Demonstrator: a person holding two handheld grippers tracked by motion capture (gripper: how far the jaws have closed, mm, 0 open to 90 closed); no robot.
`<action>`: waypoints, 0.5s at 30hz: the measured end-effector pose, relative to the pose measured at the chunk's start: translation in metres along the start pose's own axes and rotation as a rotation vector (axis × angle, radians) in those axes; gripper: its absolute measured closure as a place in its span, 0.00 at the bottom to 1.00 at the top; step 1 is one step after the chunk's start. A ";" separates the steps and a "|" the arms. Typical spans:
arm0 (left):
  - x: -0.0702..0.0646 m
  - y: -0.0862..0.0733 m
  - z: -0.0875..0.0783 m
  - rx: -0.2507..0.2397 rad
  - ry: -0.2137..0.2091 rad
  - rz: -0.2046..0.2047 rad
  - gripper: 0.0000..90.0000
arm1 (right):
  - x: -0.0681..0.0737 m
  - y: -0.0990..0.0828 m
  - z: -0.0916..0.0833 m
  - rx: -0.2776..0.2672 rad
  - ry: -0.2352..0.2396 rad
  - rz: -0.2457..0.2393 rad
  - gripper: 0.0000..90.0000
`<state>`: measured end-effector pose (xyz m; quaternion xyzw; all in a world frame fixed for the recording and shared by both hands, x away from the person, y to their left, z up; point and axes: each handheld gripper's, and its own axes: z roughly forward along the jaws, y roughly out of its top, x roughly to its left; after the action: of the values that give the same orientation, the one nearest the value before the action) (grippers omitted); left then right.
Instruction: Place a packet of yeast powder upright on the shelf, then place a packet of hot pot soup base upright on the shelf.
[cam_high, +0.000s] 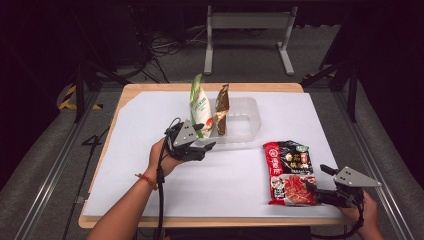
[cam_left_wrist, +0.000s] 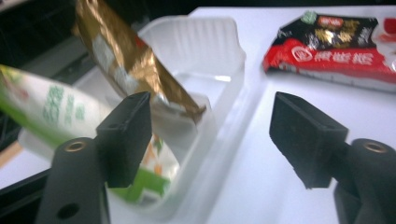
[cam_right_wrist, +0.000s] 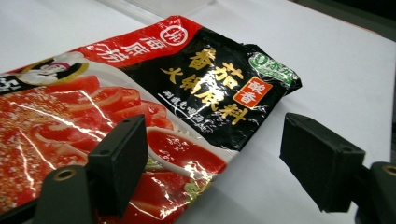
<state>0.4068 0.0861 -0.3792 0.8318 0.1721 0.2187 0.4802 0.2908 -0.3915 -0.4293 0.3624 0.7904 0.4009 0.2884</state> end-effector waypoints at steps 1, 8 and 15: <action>0.001 -0.003 -0.002 0.007 -0.007 -0.009 0.30 | 0.000 0.001 0.000 0.003 0.006 0.005 0.28; 0.006 -0.028 -0.019 0.050 -0.003 -0.083 0.25 | 0.000 0.003 0.000 -0.015 0.017 0.013 0.29; 0.005 -0.050 -0.037 0.081 0.014 -0.085 0.24 | 0.000 0.003 -0.001 -0.011 0.045 0.023 0.30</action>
<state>0.3871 0.1394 -0.4059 0.8410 0.2194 0.1967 0.4538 0.2913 -0.3906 -0.4265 0.3608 0.7902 0.4167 0.2679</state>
